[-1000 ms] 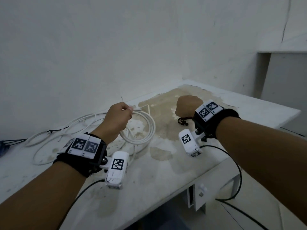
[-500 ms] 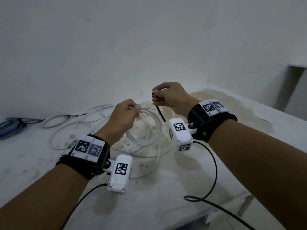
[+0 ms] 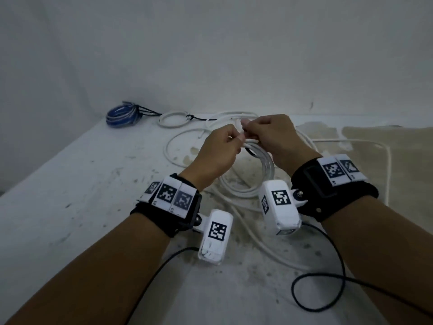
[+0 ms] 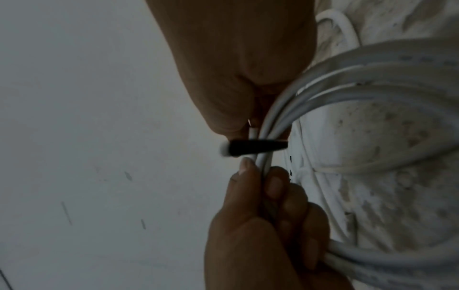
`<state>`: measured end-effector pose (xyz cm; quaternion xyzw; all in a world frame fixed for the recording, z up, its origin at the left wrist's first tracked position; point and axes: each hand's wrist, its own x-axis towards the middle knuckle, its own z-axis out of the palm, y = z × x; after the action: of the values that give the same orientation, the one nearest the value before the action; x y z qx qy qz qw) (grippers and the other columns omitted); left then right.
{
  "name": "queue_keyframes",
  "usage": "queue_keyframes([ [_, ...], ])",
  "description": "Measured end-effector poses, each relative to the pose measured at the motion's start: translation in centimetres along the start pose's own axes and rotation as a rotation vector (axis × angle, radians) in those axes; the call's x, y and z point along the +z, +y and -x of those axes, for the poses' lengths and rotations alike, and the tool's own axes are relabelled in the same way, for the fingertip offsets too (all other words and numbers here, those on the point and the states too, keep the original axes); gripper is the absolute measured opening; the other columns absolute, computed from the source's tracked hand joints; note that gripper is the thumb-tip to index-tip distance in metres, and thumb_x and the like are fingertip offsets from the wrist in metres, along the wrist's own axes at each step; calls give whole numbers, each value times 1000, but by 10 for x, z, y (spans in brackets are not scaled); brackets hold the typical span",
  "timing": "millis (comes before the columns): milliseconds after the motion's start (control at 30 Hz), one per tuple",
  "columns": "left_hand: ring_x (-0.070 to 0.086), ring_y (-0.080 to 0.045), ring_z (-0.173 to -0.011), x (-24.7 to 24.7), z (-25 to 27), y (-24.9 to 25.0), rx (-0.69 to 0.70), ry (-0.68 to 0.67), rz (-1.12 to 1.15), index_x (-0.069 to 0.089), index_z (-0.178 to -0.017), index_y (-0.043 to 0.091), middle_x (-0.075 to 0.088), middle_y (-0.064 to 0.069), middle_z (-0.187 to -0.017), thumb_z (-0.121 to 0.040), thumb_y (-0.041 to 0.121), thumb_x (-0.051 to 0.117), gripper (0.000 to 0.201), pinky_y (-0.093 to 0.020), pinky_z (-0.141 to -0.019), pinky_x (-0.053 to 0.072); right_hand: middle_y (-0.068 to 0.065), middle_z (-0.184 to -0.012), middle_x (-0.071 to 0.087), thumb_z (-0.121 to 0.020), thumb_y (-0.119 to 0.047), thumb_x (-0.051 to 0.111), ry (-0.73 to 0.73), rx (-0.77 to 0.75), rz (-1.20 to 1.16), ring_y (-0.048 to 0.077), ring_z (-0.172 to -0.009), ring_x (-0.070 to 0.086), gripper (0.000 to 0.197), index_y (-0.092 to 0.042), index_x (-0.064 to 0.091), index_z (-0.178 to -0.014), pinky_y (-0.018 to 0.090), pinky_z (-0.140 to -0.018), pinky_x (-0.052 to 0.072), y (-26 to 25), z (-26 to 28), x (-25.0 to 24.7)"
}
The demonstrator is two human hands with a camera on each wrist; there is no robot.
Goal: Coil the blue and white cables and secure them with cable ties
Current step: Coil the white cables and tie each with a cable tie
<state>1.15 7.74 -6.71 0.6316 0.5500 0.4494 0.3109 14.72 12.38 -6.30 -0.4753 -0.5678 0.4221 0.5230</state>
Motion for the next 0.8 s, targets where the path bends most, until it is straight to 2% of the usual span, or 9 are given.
queue_keyframes([
  [67,45,-11,-57,3,0,-3,11,28,-32,52,-74,16,59,0,-70,-97,22,52,24,-26,-54,34,17,-66,70,-83,-29,77,-19,-56,76,28,-61,67,36,3,71,-69,44,-63,59,6,2,3],
  [200,42,-11,-55,3,-2,-4,10,34,-45,53,-74,16,58,-1,-71,-97,24,52,24,-27,-53,33,17,-69,68,-88,-30,73,-45,-68,146,21,-62,67,41,7,68,-72,40,-62,62,5,7,7],
  [267,43,-12,-57,1,0,-4,13,40,-43,52,-74,17,57,-1,-71,-97,22,52,24,-29,-56,33,20,-73,68,-89,-29,71,-68,-85,126,26,-65,69,38,3,67,-71,40,-63,62,1,9,10],
  [433,52,-13,-71,-4,6,-8,-1,88,-46,54,-78,19,59,2,-78,-96,20,50,19,-30,-68,41,20,-70,65,-86,-37,68,-66,-187,132,40,-69,66,37,-5,65,-68,56,-68,57,-2,14,19],
  [500,59,-12,-81,-4,6,-10,-32,112,-14,57,-95,19,62,4,-86,-99,24,49,10,-28,-69,43,14,-68,66,-89,-33,67,-70,-223,117,29,-66,66,32,-8,66,-69,47,-71,57,-3,16,18],
  [567,61,-9,-84,-4,6,-9,-77,101,31,56,-112,18,64,4,-91,-100,28,48,17,-26,-63,41,2,-66,64,-92,-27,67,-67,-274,127,10,-65,61,28,-11,67,-69,27,-69,52,-4,18,16],
  [633,56,-7,-70,-4,7,-9,-48,64,-14,64,-107,11,63,2,-83,-101,25,46,23,-25,-58,36,1,-64,63,-93,-23,66,-82,-281,116,6,-58,59,28,-5,68,-71,15,-59,47,-5,22,16],
  [700,47,-9,-59,-5,8,-9,0,58,-70,68,-95,2,59,-2,-74,-100,21,45,31,-28,-57,34,4,-60,61,-93,-21,66,-105,-257,83,9,-50,57,30,3,68,-74,16,-50,45,-3,23,15],
  [800,40,-9,-51,-4,8,-10,-4,72,-89,67,-90,-4,56,-7,-71,-100,21,45,35,-28,-54,31,3,-61,64,-93,-24,67,-120,-236,123,16,-57,62,34,3,70,-72,21,-55,49,-1,19,16],
])
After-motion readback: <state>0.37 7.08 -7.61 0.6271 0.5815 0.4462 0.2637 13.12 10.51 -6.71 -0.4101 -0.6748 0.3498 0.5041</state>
